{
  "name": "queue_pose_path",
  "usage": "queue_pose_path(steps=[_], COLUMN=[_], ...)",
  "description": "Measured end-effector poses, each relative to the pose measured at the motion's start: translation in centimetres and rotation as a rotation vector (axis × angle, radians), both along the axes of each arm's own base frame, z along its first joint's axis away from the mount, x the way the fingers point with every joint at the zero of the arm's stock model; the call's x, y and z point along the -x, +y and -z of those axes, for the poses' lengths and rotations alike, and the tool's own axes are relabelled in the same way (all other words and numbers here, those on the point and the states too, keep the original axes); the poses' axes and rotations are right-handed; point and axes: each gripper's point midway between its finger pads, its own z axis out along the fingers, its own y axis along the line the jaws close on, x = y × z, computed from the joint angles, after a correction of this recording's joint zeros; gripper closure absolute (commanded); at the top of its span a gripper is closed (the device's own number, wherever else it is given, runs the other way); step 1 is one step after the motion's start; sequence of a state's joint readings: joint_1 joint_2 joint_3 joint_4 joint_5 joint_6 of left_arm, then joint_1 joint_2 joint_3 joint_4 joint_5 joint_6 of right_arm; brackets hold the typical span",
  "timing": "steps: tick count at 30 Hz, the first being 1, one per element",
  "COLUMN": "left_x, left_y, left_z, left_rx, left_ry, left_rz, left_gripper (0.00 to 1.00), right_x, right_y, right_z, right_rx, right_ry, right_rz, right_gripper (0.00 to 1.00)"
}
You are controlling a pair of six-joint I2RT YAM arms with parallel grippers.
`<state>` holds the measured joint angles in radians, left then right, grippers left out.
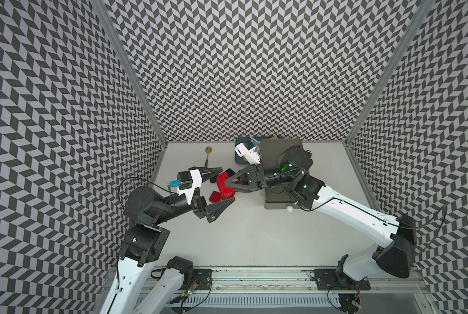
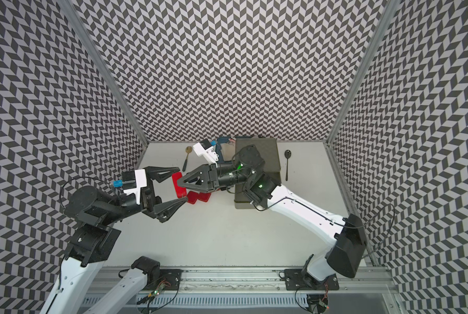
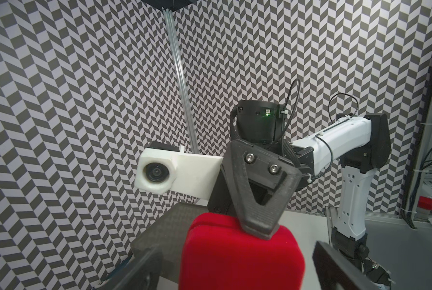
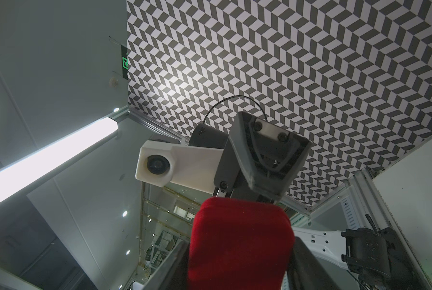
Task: Place the brooch boxes into the drawer by color
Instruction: Place the brooch box in the drawer.
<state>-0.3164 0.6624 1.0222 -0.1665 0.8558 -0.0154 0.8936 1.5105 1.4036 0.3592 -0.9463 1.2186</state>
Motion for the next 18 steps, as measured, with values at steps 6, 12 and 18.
queue_pose_path(steps=[6,12,18], left_x=[-0.4,-1.6,-4.7], left_y=[0.2,1.6,2.9], left_z=[-0.1,-0.5,0.6], left_rx=[0.008,0.046,0.063], left_ry=[0.006,0.029,0.12], left_rz=[-0.03,-0.159,-0.309], left_gripper=[0.0,0.0,0.0], right_x=[-1.6,-6.1,-9.0], right_y=[-0.7,-5.2,-9.9], right_z=[1.1,2.2,4.0], right_rx=[0.044,0.178,0.427], right_ry=[-0.029,-0.13,-0.314], right_rz=[0.063,0.321,0.602], right_gripper=[0.61,0.61,0.59])
